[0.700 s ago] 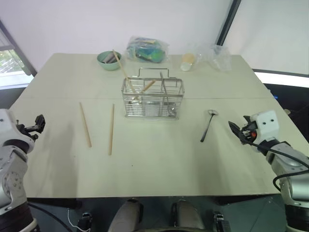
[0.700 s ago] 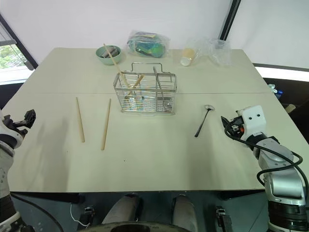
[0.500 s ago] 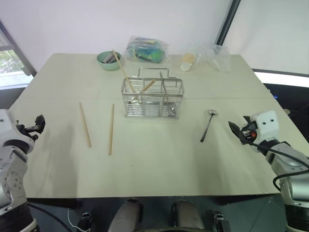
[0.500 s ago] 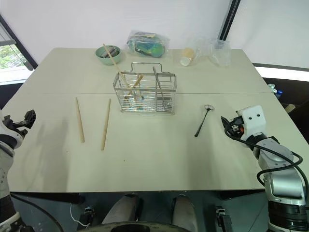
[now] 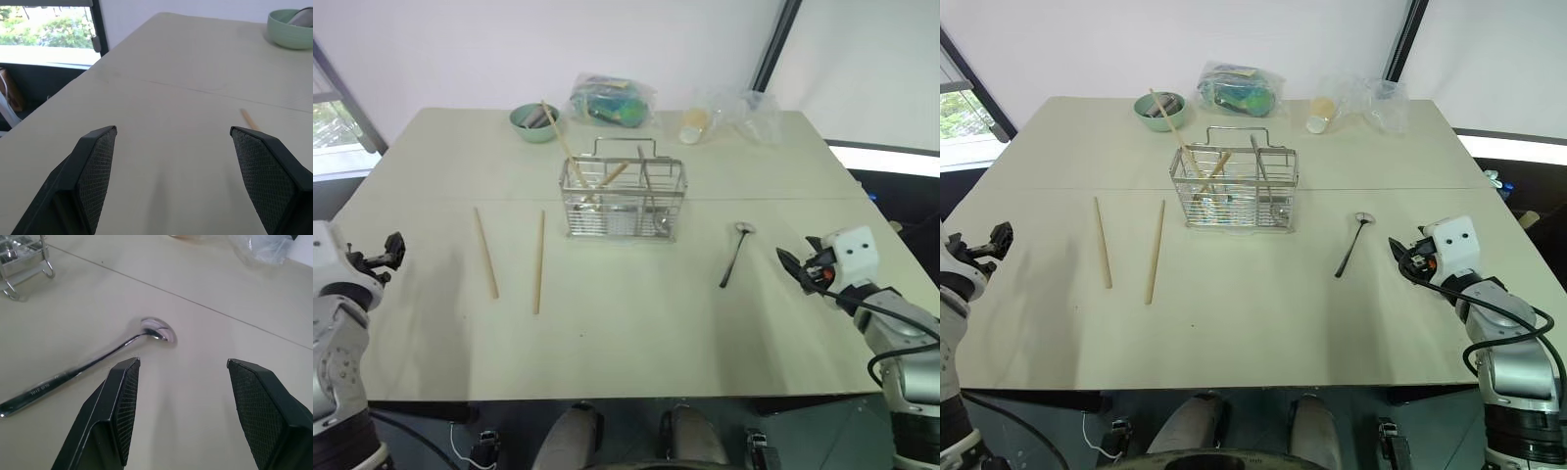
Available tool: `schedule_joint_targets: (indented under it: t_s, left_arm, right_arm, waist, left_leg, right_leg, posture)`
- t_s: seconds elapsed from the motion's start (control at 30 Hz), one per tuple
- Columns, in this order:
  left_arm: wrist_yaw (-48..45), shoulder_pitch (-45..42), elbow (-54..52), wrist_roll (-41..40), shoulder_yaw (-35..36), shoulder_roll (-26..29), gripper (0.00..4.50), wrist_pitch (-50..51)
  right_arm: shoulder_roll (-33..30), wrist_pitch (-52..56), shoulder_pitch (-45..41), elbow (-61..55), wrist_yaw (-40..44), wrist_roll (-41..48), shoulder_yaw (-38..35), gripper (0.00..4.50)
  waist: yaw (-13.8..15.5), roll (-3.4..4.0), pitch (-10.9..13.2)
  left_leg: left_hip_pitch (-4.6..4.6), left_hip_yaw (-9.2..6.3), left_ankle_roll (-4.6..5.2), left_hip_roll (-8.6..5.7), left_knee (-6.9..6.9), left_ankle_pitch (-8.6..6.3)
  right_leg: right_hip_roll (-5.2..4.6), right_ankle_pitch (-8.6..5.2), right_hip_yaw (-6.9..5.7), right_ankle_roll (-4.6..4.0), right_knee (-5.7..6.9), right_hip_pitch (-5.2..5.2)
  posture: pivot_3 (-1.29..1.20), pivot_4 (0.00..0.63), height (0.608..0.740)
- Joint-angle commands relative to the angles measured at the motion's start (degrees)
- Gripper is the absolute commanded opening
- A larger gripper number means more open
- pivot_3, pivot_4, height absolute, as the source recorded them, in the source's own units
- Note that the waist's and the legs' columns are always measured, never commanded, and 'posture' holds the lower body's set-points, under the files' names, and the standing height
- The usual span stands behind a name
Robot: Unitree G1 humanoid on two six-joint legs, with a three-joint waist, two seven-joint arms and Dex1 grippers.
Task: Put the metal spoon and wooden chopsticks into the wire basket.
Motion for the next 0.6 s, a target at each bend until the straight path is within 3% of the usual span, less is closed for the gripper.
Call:
schedule_joint_targets:
  t_s: [0.03,0.2,0.37,0.5,0.6]
  left_arm:
    - [-2.2,-2.7,-1.9,-2.5,-0.5,2.6,3.91,1.3]
    - [-8.3,-5.5,-4.4,-8.1,-3.1,6.9,3.91,5.8]
    - [-27.6,-9.7,-8.8,-18.4,-13.9,17.9,3.91,9.9]
    - [-39.3,-14.3,-11.0,-22.8,-23.4,22.4,3.91,9.8]
    - [-44.8,-20.1,-10.0,-22.1,-33.2,21.8,3.91,9.1]
  right_arm:
    - [-2.8,-3.9,-2.6,3.3,2.0,-0.5,-1.7,2.89]
    - [-6.5,-7.6,-5.9,8.1,6.1,-1.0,-0.6,2.89]
    - [-12.7,-16.0,-14.4,15.5,15.9,-4.2,5.9,2.89]
    - [-15.5,-28.0,-25.2,24.8,24.1,-10.1,14.9,2.89]
    - [-15.3,-42.4,-37.9,37.4,30.2,-18.6,24.6,2.89]
  waist:
    - [0.0,0.00,0.0]
    - [-0.1,0.01,0.0]
    - [-0.4,0.06,0.2]
    - [-1.5,0.22,0.2]
    - [-2.1,0.31,0.4]
  left_leg:
    - [-0.01,0.00,0.00,0.00,0.01,0.00]
    - [0.00,0.01,0.00,0.00,0.01,0.00]
    - [-0.02,0.08,0.00,0.01,0.05,0.00]
    - [0.05,0.17,0.00,0.03,0.00,0.00]
    - [0.06,0.18,0.01,0.05,-0.07,0.00]
  right_leg:
    - [0.00,0.00,0.00,0.00,0.00,0.00]
    - [0.01,0.00,0.00,0.00,0.01,0.00]
    - [0.01,0.01,-0.01,-0.02,-0.01,-0.01]
    - [0.02,0.02,-0.01,-0.03,-0.22,0.15]
    - [0.10,0.03,-0.02,-0.03,-0.34,0.20]
  posture:
    - [0.00,0.150,0.643]
    - [0.00,0.150,0.643]
    - [0.00,0.150,0.643]
    - [0.00,0.150,0.643]
    - [0.00,0.150,0.643]
